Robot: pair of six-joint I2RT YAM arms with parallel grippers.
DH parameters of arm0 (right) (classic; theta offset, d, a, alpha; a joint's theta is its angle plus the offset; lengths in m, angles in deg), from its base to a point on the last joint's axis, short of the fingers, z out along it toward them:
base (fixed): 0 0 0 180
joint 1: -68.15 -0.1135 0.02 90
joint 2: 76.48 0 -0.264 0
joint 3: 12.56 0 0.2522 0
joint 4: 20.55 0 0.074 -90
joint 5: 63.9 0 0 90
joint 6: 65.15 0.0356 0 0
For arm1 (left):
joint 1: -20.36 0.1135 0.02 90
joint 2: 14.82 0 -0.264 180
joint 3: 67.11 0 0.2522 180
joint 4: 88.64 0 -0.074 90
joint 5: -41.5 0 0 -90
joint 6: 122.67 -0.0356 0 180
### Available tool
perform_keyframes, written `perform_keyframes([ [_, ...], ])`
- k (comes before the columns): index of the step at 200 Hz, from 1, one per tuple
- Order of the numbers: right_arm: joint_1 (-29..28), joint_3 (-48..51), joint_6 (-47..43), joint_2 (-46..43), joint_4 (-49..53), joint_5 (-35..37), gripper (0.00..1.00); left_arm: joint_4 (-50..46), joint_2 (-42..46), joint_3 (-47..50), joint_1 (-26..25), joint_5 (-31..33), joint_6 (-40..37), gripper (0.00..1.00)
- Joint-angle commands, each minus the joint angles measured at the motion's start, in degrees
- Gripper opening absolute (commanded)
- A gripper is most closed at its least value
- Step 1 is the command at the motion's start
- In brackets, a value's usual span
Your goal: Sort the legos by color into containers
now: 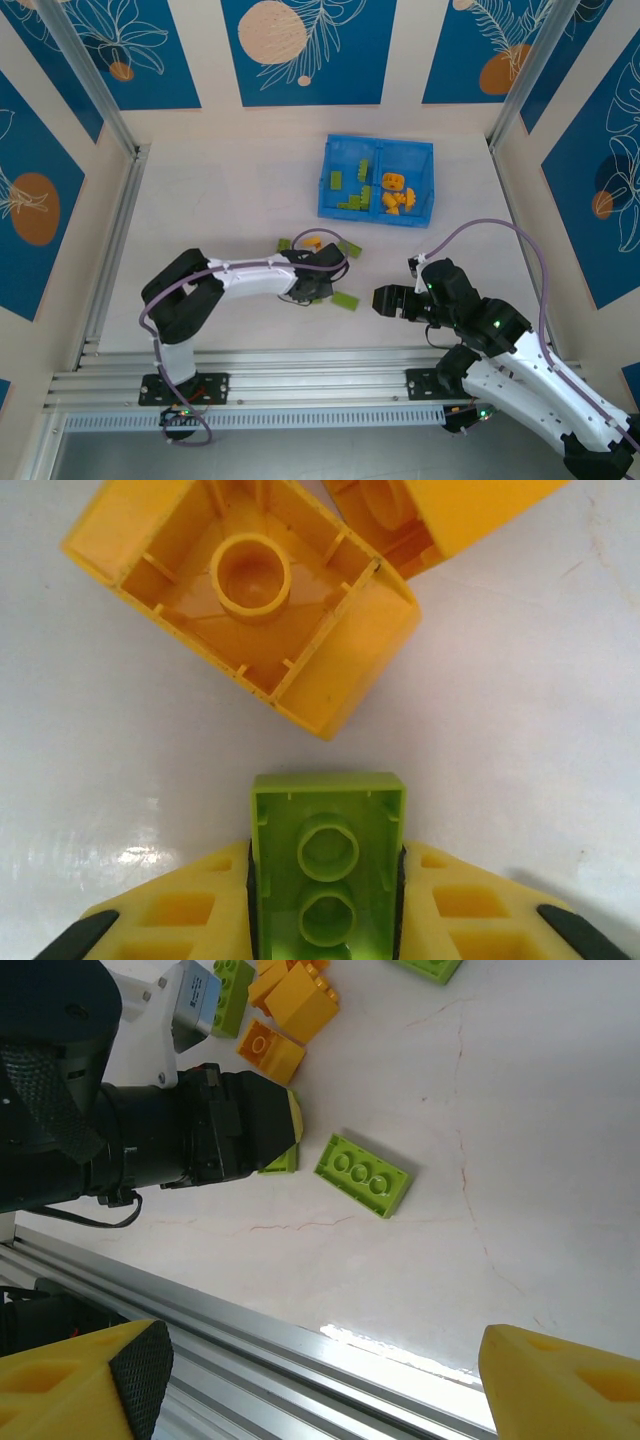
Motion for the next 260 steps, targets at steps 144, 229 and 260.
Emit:
perform_keyframes([
  [144, -0.5, -3.4, 1.5, 0.2, -0.2, -0.1, 0.82, -7.1, -16.8, -49.0, 11.6, 13.8, -28.9, 0.25],
  [229, -1.3, -4.1, 2.8, -0.4, 0.9, -0.2, 0.82, 0.0, -41.2, -83.9, 14.8, 14.3, -42.9, 0.56],
  [260, -1.6, -4.3, 3.1, -1.1, 1.5, 0.3, 0.82, 0.5, -39.0, -84.8, 14.8, 13.9, -43.5, 0.65],
])
